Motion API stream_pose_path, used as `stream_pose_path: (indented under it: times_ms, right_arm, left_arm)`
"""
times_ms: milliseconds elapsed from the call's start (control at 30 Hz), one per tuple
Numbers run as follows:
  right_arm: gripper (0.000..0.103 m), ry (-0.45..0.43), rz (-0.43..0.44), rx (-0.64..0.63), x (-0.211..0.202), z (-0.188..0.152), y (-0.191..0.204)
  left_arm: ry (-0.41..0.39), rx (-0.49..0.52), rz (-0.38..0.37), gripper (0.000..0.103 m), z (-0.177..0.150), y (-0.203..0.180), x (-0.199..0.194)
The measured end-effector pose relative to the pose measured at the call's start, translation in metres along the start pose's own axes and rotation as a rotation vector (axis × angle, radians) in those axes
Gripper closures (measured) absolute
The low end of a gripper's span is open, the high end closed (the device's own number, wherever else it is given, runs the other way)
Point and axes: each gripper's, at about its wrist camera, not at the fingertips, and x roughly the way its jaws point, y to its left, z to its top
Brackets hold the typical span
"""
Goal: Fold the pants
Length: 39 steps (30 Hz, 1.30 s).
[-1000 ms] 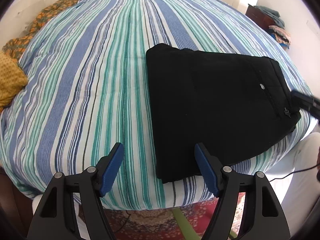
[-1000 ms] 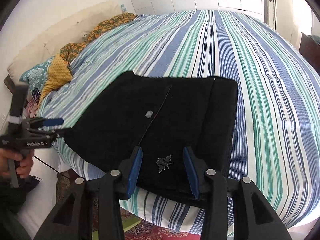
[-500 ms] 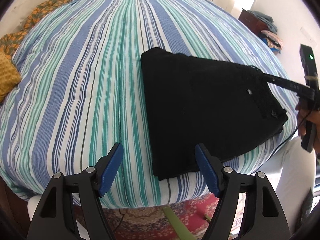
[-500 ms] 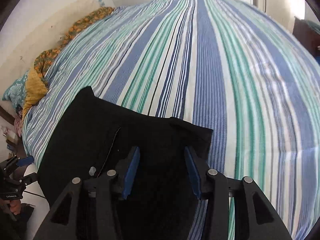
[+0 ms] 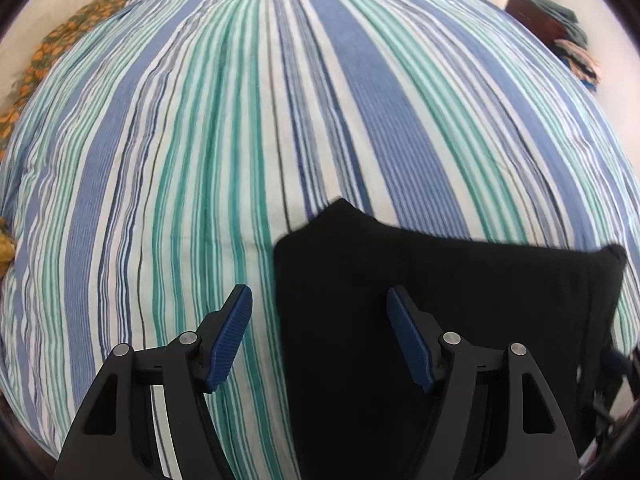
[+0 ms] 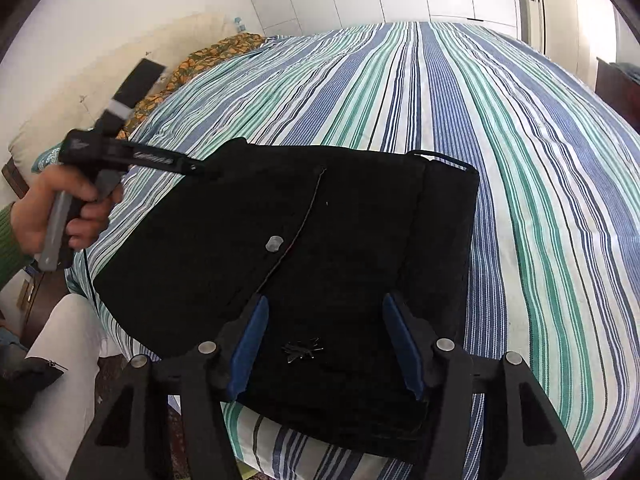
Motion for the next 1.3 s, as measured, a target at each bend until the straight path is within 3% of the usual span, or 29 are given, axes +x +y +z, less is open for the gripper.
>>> stream_pose_path:
  times_ms: [67, 167, 333, 467, 567, 667, 733, 800, 867, 967, 1133, 1200, 1300]
  right_arm:
    - [0.043, -0.006, 0.003, 0.005, 0.000, -0.001, -0.002]
    - [0.043, -0.020, 0.007, -0.005, 0.000, -0.003, -0.003]
    - [0.043, -0.049, 0.044, 0.017, -0.027, 0.005, -0.008]
    - [0.029, -0.147, 0.200, 0.337, -0.070, 0.004, -0.070]
    - [0.029, -0.079, 0.310, 0.543, -0.067, -0.003, -0.113]
    - [0.029, 0.059, 0.413, 0.647, -0.043, -0.014, -0.124]
    - [0.029, 0.159, 0.415, 0.636, -0.027, -0.020, -0.118]
    - [0.029, 0.218, 0.336, 0.587, -0.016, -0.021, -0.114]
    - [0.029, 0.211, 0.359, 0.605, -0.013, -0.022, -0.115]
    - [0.024, 0.235, 0.460, 0.662, -0.007, -0.024, -0.120]
    - [0.019, 0.321, 0.461, 0.576, 0.006, -0.017, -0.104]
    - [0.019, 0.347, 0.432, 0.547, 0.015, -0.013, -0.100]
    - [0.023, 0.343, 0.389, 0.511, 0.023, -0.008, -0.092]
  left_arm:
    - [-0.004, -0.096, 0.021, 0.026, 0.011, 0.016, 0.005]
    - [-0.011, -0.204, 0.057, 0.027, 0.012, 0.042, -0.003]
    - [-0.018, -0.189, -0.091, 0.027, -0.033, 0.072, -0.034]
    - [0.025, -0.174, -0.258, 0.027, -0.094, 0.081, -0.052]
    - [0.063, -0.208, -0.370, 0.027, -0.128, 0.079, -0.055]
    - [0.070, -0.213, -0.435, 0.027, -0.141, 0.070, -0.052]
    - [0.059, -0.220, -0.435, 0.025, -0.146, 0.066, -0.051]
    - [0.061, -0.255, -0.446, 0.022, -0.144, 0.069, -0.045]
    - [0.084, -0.285, -0.482, 0.022, -0.141, 0.070, -0.039]
    - [0.131, -0.294, -0.531, 0.021, -0.133, 0.068, -0.031]
    - [0.272, -0.268, -0.713, 0.020, -0.135, 0.035, -0.015]
    - [0.258, -0.237, -0.666, 0.020, -0.135, 0.025, -0.017]
    - [0.226, -0.289, -0.640, 0.027, -0.135, 0.027, -0.025]
